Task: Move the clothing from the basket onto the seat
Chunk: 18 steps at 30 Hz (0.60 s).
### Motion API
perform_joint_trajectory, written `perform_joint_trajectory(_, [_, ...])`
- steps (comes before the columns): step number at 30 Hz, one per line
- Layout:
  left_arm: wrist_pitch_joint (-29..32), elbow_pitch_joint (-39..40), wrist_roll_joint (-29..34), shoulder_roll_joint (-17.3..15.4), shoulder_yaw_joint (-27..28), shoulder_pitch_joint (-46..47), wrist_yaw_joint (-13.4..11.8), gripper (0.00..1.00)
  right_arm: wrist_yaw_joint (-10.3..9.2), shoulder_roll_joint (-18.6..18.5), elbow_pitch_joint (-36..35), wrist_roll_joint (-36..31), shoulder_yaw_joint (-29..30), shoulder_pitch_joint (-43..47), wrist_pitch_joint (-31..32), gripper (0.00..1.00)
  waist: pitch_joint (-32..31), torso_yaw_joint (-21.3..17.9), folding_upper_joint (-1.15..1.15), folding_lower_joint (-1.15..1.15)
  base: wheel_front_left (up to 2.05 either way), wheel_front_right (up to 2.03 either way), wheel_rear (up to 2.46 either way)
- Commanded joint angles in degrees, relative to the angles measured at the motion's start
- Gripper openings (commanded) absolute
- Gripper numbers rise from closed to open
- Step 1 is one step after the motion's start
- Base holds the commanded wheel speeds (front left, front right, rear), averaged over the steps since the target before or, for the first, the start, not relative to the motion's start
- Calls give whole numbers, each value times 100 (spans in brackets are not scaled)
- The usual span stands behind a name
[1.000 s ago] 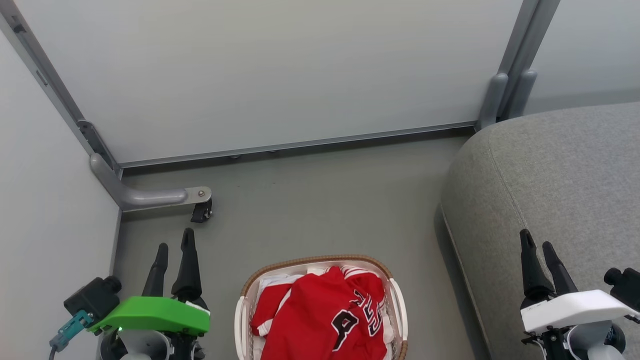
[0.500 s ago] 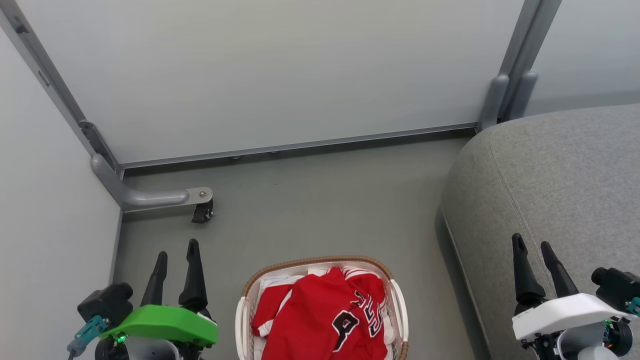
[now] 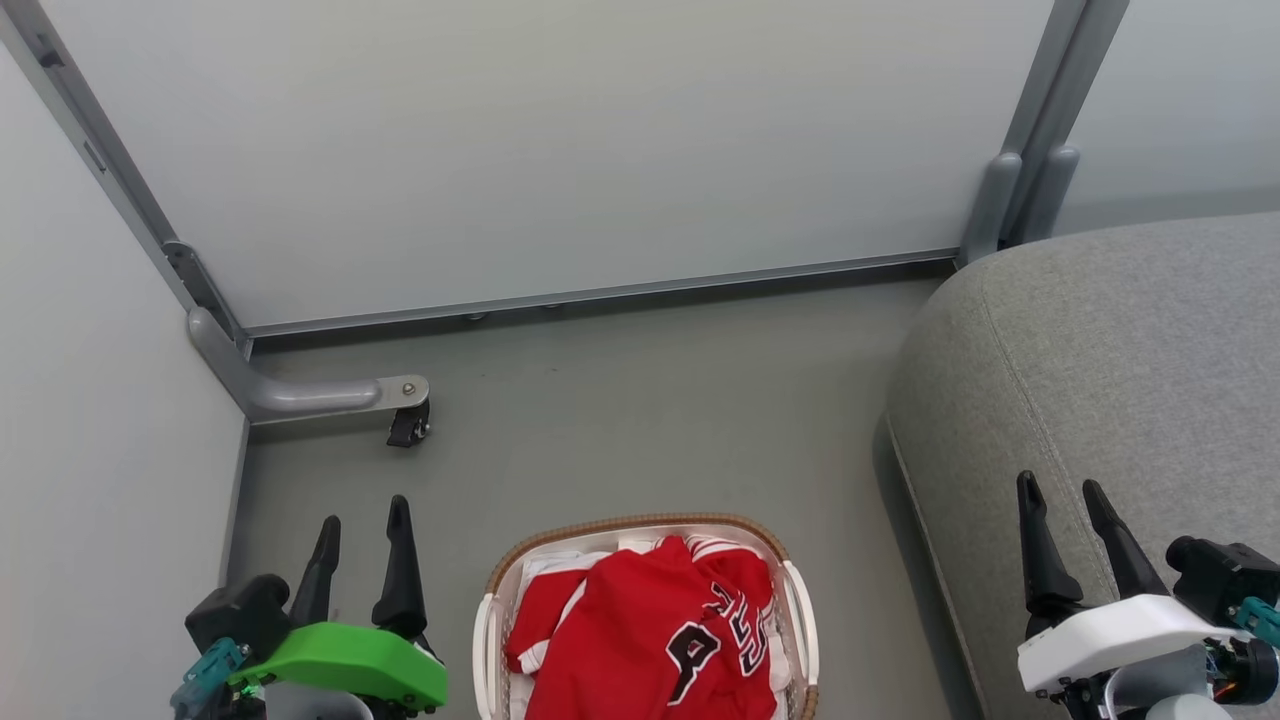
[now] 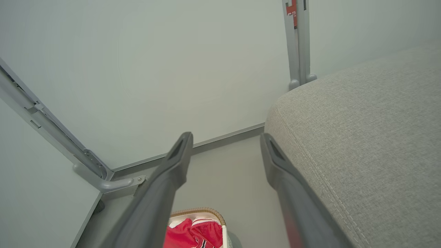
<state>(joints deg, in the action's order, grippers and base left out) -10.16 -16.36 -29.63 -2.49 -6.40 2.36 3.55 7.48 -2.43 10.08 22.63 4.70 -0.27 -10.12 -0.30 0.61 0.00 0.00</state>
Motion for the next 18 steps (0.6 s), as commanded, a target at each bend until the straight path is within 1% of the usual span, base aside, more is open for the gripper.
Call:
perform_joint_trajectory(1, [-55,8,150,-43,-17,-31,-24,100,2,-40,-30,-159,-1,69,-58,100,-2,3,0,0,0,0,0])
perform_joint_trajectory(18, [-266,-310,788,-48,-107,-68,-67,100,2,-48,23,-1053,-13,168,-271,100,-12,62,0,0,0,0,0])
